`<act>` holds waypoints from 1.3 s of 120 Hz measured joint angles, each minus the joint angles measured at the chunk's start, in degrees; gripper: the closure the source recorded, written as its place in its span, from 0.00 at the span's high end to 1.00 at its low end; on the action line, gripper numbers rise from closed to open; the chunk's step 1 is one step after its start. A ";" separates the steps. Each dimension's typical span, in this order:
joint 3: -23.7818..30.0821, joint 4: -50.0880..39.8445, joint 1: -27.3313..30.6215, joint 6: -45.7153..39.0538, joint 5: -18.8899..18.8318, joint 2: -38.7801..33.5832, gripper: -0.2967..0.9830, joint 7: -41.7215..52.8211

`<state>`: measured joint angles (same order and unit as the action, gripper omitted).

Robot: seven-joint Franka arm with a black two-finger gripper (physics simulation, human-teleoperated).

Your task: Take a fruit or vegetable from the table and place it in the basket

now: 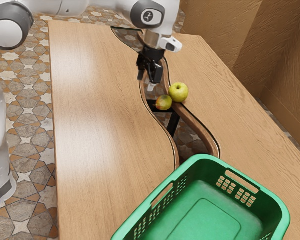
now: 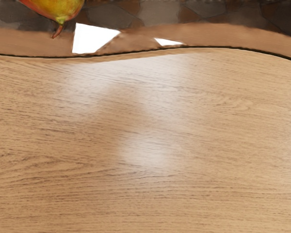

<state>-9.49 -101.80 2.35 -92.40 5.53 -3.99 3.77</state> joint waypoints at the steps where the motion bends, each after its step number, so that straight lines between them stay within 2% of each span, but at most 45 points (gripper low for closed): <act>1: -0.25 0.09 0.06 -0.17 -0.01 0.18 0.77 -0.13; 23: -7.05 9.21 1.02 -2.67 -0.07 9.58 0.77 -2.51; 37: -9.45 14.01 1.32 -3.51 0.34 15.68 0.77 -3.63; 93: -9.02 15.65 -2.08 -5.92 5.90 21.92 0.77 -6.49; 123: -10.90 18.71 -1.35 -6.49 6.42 25.26 0.77 -6.92; 156: -12.35 21.69 -1.39 -6.73 9.65 31.38 0.77 -6.65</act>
<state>-21.83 -80.11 0.97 -99.12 15.18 27.38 -2.87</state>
